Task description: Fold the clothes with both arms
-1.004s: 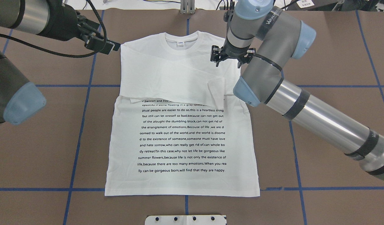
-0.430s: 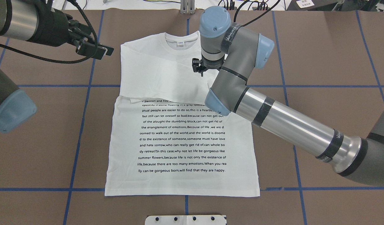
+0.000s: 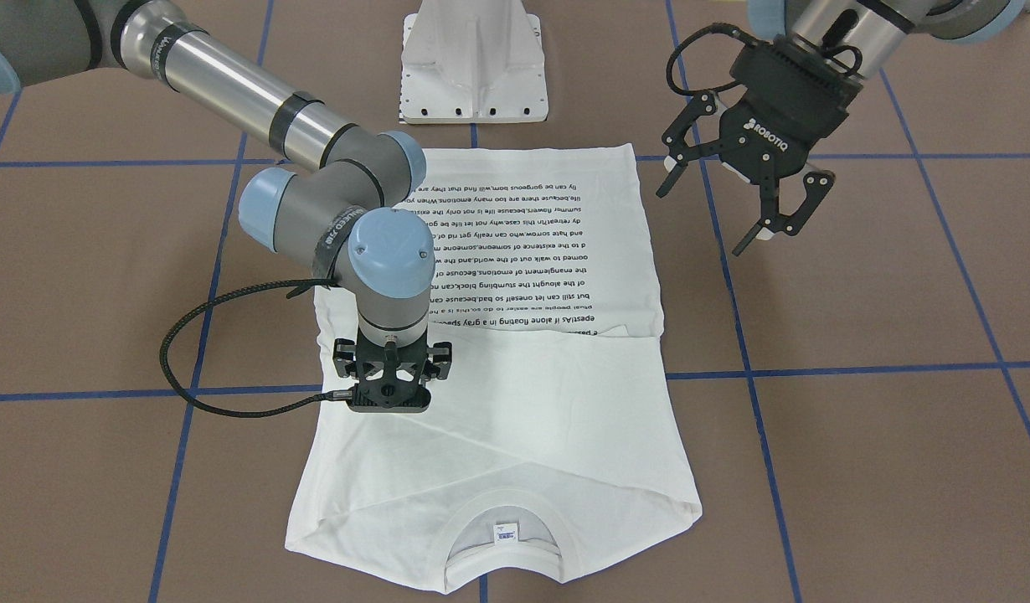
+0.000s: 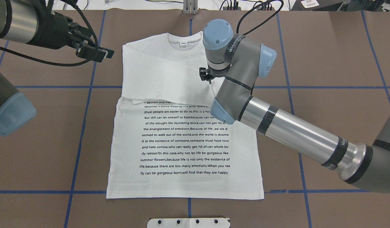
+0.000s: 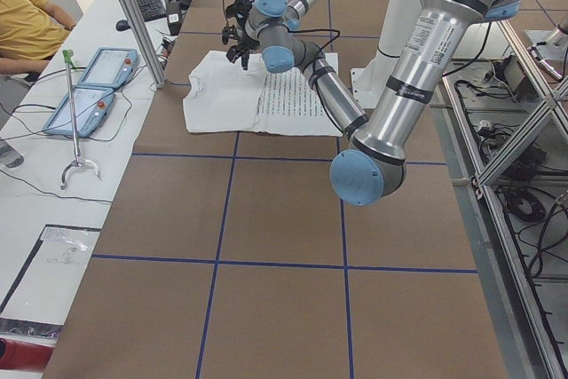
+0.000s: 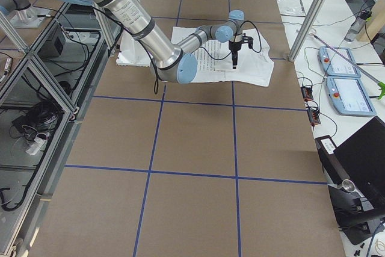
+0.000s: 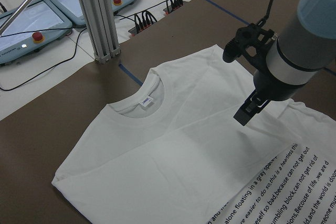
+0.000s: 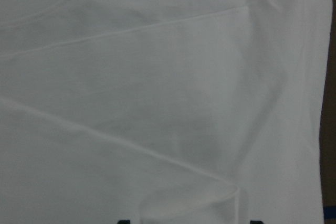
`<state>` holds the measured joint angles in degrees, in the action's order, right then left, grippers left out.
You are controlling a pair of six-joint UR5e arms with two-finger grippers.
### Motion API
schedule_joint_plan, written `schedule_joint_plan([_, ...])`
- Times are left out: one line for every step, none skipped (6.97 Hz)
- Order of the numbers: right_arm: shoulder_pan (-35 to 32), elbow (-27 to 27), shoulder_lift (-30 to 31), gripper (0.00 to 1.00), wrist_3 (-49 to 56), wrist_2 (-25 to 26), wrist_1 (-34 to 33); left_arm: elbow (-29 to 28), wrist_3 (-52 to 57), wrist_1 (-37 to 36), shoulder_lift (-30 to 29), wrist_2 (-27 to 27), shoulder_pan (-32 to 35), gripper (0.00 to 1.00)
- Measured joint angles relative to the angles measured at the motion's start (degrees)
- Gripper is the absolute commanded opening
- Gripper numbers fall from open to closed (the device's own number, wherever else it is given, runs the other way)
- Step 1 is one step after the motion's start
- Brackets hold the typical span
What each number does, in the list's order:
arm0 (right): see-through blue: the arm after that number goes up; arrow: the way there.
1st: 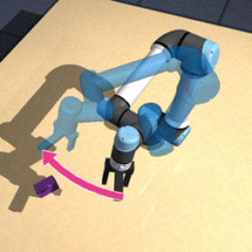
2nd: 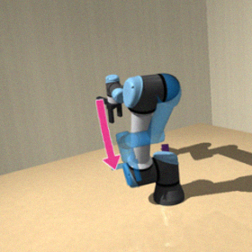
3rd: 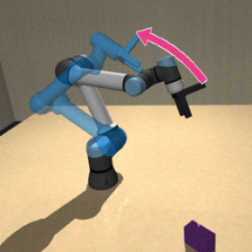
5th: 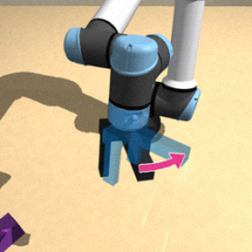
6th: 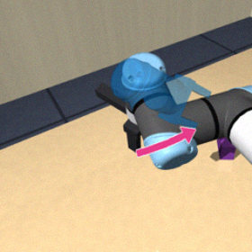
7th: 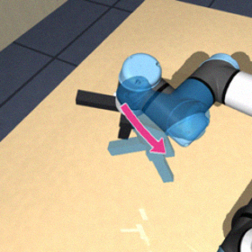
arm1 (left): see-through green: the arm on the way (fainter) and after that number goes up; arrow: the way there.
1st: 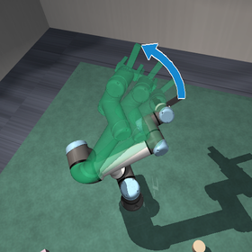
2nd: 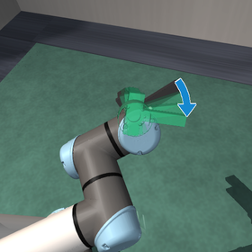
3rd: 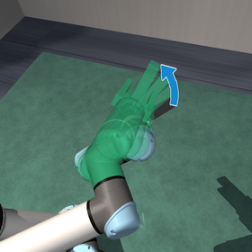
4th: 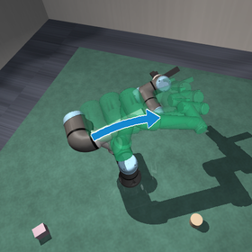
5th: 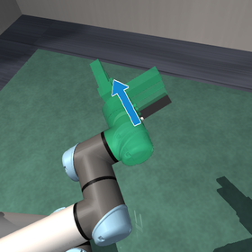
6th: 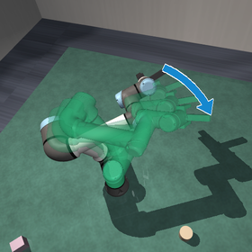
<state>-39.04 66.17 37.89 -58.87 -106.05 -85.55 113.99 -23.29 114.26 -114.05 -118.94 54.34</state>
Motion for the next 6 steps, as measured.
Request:
schedule_joint_plan([0.23, 0.23, 0.88, 0.81, 0.66, 0.59, -0.04, -0.01, 0.00, 0.00, 0.12, 0.02, -0.05, 1.00])
schedule_joint_plan([0.47, 0.40, 1.19, 0.81, 0.85, 0.97, -0.05, -0.03, 0.00, 0.00, 0.18, 0.02, -0.08, 1.00])
schedule_joint_plan([0.57, 0.42, 1.01, 0.81, 0.81, 1.12, -0.03, -0.02, 0.00, 0.00, 0.21, 0.02, -0.10, 1.00])
schedule_joint_plan([0.56, 0.44, 0.70, 0.81, 0.53, 1.17, 0.10, -0.01, 0.00, 0.00, 0.23, 0.02, -0.11, 1.00])
schedule_joint_plan([0.51, 0.45, 0.28, 0.70, -0.12, 1.19, 0.34, 0.00, 0.00, 0.05, 0.33, 0.03, -0.11, 1.00])
schedule_joint_plan([0.50, 0.44, -0.24, 0.50, -0.99, 1.19, 0.45, 0.03, 0.00, 0.12, 0.49, 0.03, -0.11, 1.00])
